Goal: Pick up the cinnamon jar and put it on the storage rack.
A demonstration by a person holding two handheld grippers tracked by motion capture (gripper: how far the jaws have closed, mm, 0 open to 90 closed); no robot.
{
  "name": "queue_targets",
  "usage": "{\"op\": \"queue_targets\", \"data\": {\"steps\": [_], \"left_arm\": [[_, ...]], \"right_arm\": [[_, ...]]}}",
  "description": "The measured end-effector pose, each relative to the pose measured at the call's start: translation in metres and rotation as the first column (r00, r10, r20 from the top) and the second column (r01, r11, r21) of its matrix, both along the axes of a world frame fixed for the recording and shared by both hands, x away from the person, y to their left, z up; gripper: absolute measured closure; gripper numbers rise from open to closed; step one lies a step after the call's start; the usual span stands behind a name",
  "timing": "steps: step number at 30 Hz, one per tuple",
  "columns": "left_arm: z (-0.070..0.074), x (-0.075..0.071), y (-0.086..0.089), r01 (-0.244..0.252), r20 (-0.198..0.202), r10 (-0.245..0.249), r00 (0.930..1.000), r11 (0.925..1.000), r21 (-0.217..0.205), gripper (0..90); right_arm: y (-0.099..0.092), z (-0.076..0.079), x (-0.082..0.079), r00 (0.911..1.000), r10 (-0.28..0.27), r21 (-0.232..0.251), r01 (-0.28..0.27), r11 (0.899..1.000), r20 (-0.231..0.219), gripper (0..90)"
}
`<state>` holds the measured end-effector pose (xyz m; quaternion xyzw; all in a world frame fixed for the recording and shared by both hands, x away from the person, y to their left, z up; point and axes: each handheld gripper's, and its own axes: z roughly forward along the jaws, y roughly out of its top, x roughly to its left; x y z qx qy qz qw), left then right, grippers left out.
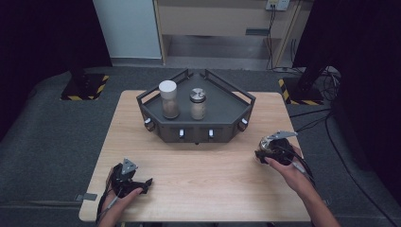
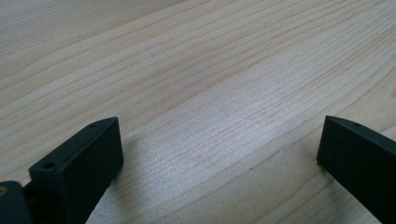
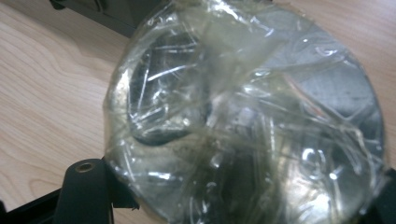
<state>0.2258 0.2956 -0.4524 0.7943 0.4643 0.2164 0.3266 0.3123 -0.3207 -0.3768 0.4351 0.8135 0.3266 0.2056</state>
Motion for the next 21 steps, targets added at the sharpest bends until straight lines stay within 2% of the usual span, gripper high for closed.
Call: {"op": "queue_targets", "data": {"steps": [12, 21], "left_arm": [[0.0, 0.0, 0.0, 0.0, 0.0, 0.0, 1.0, 1.0, 0.0, 0.0], [0.0, 0.0, 0.0, 0.0, 0.0, 0.0, 1.0, 1.0, 0.0, 0.0]], "right_arm": [[0.008, 0.034, -0.012, 0.9977, 0.053, -0.018, -0.052, 0.998, 0.042, 30.9], [0.015, 0.054, -0.017, 0.9956, 0.075, -0.042, -0.072, 0.997, 0.057, 31.0]]}}
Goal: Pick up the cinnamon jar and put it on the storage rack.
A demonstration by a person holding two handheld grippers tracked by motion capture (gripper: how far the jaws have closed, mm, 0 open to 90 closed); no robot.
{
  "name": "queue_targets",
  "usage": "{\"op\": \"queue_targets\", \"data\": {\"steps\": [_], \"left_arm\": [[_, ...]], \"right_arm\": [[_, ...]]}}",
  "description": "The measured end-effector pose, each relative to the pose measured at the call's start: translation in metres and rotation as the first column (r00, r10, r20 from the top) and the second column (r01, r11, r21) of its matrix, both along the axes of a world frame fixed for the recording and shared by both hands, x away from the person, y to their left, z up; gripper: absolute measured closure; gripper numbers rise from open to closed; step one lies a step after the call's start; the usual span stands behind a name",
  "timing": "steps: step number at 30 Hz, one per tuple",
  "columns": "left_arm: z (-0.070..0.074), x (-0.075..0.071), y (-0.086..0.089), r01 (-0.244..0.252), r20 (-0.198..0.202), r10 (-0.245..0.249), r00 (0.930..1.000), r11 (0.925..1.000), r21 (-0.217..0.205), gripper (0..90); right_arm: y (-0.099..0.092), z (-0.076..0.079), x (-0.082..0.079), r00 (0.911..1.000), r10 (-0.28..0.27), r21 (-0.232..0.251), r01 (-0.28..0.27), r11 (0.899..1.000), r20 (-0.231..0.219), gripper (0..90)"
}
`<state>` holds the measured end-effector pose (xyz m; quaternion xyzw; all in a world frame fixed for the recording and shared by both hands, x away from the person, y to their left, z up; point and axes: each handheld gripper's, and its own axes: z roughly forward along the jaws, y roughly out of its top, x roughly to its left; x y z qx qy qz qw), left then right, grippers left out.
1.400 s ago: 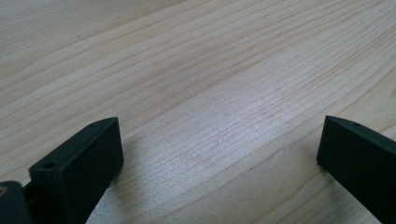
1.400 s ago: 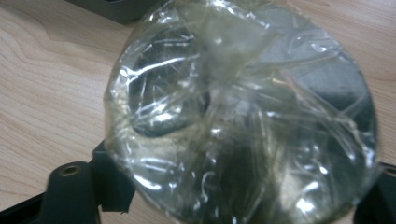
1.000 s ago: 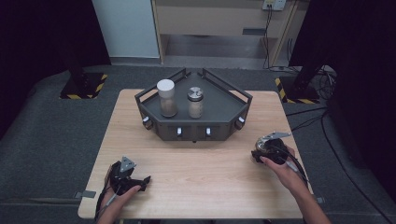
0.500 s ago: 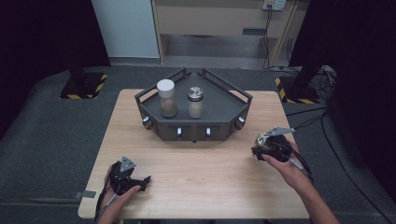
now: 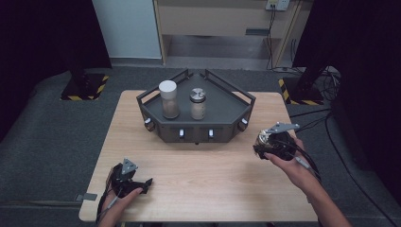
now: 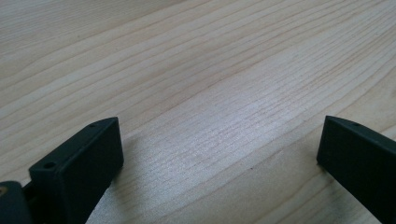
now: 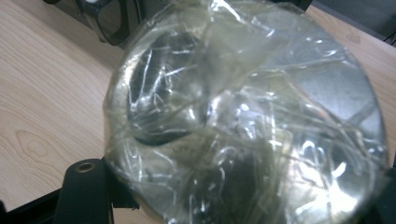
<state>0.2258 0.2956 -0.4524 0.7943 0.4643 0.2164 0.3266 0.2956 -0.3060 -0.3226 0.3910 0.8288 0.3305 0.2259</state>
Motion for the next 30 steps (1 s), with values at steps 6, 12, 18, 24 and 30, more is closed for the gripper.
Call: {"op": "queue_targets", "data": {"steps": [6, 12, 18, 24, 30], "left_arm": [[0.0, 0.0, 0.0, 0.0, 0.0, 0.0, 1.0, 1.0, 0.0, 0.0], [0.0, 0.0, 0.0, 0.0, 0.0, 0.0, 1.0, 1.0, -0.001, 0.0], [0.0, 0.0, 0.0, 0.0, 0.0, 0.0, 1.0, 1.0, -0.001, 0.0], [0.0, 0.0, 0.0, 0.0, 0.0, 0.0, 1.0, 1.0, -0.001, 0.0], [0.0, 0.0, 0.0, 0.0, 0.0, 0.0, 1.0, 1.0, 0.0, 0.0]], "right_arm": [[0.002, 0.013, -0.002, 0.9998, 0.013, -0.005, -0.013, 1.0, 0.014, 31.0], [0.002, 0.024, 0.0, 0.9999, 0.007, -0.008, -0.007, 1.0, 0.015, 31.0], [0.004, 0.035, 0.006, 0.9995, -0.001, -0.007, 0.001, 1.0, 0.03, 30.9], [0.008, 0.043, 0.012, 0.9991, -0.012, -0.003, 0.012, 1.0, 0.041, 30.9], [0.013, 0.051, 0.02, 0.9984, -0.021, 0.0, 0.021, 1.0, 0.053, 31.0]]}}
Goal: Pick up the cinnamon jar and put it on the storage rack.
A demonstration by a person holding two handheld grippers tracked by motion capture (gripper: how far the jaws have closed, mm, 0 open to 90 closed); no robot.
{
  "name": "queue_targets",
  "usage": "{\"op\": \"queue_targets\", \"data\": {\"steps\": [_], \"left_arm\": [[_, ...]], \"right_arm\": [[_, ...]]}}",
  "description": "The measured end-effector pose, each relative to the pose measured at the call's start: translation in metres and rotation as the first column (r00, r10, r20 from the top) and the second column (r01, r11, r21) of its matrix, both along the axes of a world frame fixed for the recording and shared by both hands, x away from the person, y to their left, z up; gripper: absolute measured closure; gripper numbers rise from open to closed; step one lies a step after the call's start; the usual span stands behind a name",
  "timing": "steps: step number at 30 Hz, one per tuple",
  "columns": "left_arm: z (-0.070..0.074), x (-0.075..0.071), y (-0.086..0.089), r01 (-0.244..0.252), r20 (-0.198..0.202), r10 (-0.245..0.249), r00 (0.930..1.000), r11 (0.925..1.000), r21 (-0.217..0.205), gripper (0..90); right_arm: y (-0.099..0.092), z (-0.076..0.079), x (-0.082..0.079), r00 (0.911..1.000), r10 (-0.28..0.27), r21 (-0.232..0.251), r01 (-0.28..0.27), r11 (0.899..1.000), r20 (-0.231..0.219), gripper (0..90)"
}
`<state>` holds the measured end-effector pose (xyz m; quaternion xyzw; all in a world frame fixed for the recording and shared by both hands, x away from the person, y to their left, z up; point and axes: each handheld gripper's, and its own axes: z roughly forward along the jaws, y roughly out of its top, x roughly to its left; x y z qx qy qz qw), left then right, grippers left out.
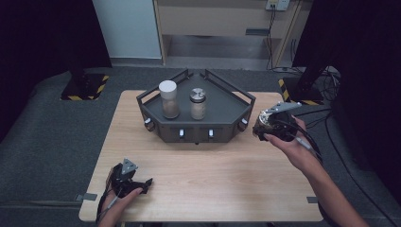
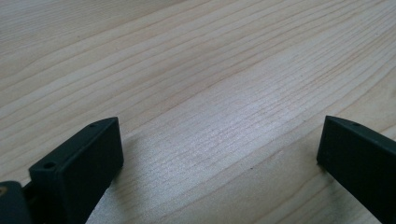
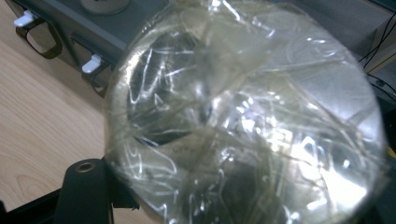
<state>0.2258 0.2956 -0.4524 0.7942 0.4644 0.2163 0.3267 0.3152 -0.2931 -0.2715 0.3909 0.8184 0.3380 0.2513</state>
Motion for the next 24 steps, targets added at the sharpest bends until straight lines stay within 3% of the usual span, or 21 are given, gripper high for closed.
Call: {"op": "queue_targets", "data": {"steps": [8, 24], "left_arm": [[0.0, 0.0, 0.0, 0.0, 0.0, 0.0, 1.0, 1.0, -0.001, 0.0], [0.0, 0.0, 0.0, 0.0, 0.0, 0.0, 1.0, 1.0, 0.0, 0.0]], "right_arm": [[0.009, 0.012, 0.007, 0.9999, 0.005, -0.008, -0.004, 1.0, 0.016, 31.0], [0.022, 0.021, 0.023, 0.9997, 0.01, -0.01, -0.009, 1.0, 0.024, 31.0]]}}
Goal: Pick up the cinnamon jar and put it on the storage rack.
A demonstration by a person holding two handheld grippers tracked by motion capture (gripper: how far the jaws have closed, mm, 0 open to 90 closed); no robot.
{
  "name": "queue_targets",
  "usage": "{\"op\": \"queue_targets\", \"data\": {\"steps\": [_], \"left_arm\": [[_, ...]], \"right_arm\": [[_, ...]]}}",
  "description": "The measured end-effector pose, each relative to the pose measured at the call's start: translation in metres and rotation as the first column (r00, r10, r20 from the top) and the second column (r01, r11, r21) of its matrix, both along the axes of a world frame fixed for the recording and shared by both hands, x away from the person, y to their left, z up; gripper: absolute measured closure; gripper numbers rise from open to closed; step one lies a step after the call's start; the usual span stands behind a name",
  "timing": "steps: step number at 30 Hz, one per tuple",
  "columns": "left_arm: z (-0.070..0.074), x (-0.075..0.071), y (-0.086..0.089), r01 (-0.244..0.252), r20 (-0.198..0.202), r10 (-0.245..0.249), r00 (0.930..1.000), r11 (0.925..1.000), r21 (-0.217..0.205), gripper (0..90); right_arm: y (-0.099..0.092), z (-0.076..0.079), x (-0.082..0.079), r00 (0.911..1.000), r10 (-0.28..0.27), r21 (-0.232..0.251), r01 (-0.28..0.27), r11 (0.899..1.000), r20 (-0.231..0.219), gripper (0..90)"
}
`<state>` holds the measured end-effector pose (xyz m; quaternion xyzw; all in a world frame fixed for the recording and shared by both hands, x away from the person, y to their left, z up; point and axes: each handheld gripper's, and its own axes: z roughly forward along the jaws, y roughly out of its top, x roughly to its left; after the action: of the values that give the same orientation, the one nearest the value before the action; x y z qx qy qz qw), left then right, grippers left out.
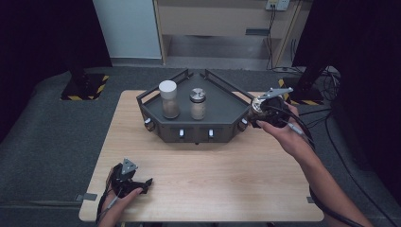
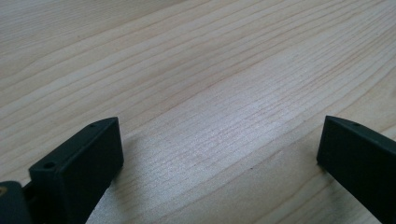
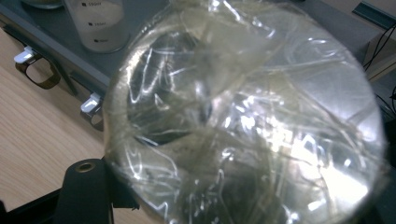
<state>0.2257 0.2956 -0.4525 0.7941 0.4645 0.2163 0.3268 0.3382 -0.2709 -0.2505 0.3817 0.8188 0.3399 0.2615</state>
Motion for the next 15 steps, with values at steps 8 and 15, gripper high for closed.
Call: {"op": "queue_targets", "data": {"steps": [8, 15], "left_arm": [[0.0, 0.0, 0.0, 0.0, 0.0, 0.0, 1.0, 1.0, 0.0, 0.0], [0.0, 0.0, 0.0, 0.0, 0.0, 0.0, 1.0, 1.0, 0.0, 0.0]], "right_arm": [[0.013, 0.0, 0.015, 1.0, 0.007, 0.011, -0.007, 1.0, -0.005, 30.9], [0.025, 0.0, 0.026, 1.0, 0.003, 0.023, -0.003, 1.0, -0.007, 30.9]]}}
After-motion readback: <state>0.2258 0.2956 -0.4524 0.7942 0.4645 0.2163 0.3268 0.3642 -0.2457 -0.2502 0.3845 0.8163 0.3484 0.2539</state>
